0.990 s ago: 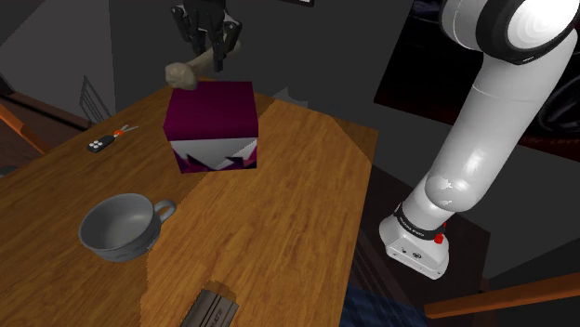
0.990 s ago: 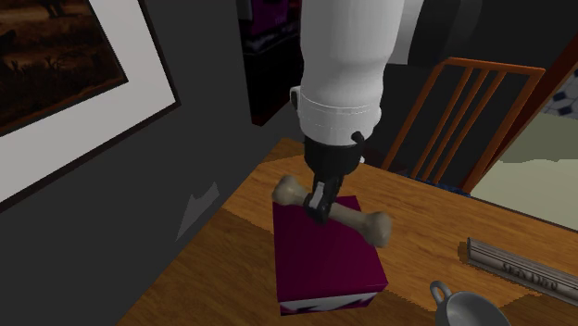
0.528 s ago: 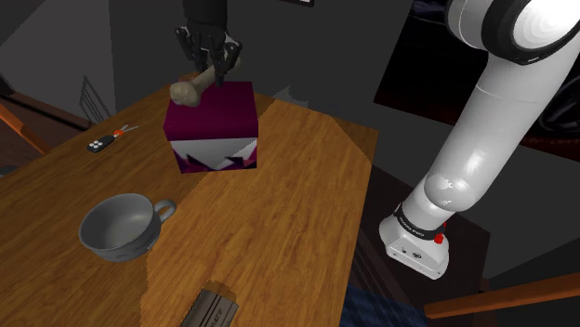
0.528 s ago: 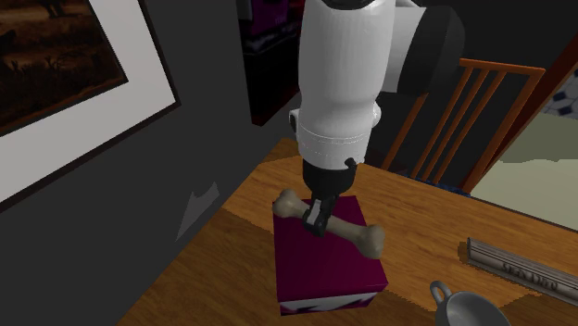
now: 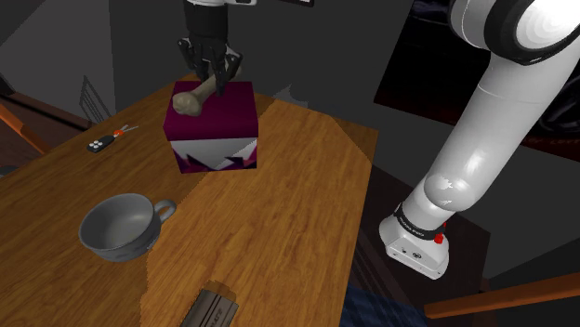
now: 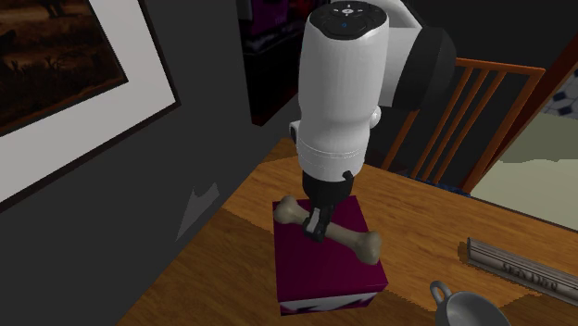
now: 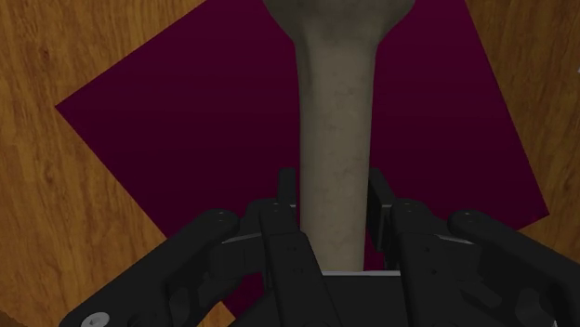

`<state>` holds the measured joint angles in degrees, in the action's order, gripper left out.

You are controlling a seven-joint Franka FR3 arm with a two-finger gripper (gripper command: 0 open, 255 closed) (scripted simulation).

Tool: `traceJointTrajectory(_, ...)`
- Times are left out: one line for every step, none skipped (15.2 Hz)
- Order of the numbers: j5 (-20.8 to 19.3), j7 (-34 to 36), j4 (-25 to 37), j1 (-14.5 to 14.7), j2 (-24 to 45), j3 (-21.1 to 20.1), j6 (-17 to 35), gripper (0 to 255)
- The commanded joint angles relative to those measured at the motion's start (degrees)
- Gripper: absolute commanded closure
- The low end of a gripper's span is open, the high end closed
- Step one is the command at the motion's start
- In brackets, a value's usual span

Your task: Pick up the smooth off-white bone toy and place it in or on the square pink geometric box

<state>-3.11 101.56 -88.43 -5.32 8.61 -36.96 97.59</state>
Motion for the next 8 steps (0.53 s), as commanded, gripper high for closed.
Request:
traceJointTrajectory(0.01,-0.01,-0.03,-0.01,-0.02,0.0,0.04,255)
traceJointTrajectory(0.01,-0.01,-0.03,-0.01,-0.02,0.0,0.04,255)
traceJointTrajectory(0.01,-0.01,-0.03,-0.01,-0.02,0.0,0.04,0)
traceJointTrajectory(0.01,-0.01,-0.03,-0.01,-0.02,0.0,0.04,0)
traceJointTrajectory(0.0,-0.01,-0.02,-0.01,-0.01,0.0,0.04,0)
traceJointTrajectory(0.0,-0.01,-0.02,-0.01,-0.01,0.0,0.04,0)
traceJointTrajectory(0.0,-0.01,-0.02,-0.01,-0.01,0.0,0.04,0)
traceJointTrajectory(0.0,-0.01,-0.02,-0.01,-0.01,0.0,0.04,0)
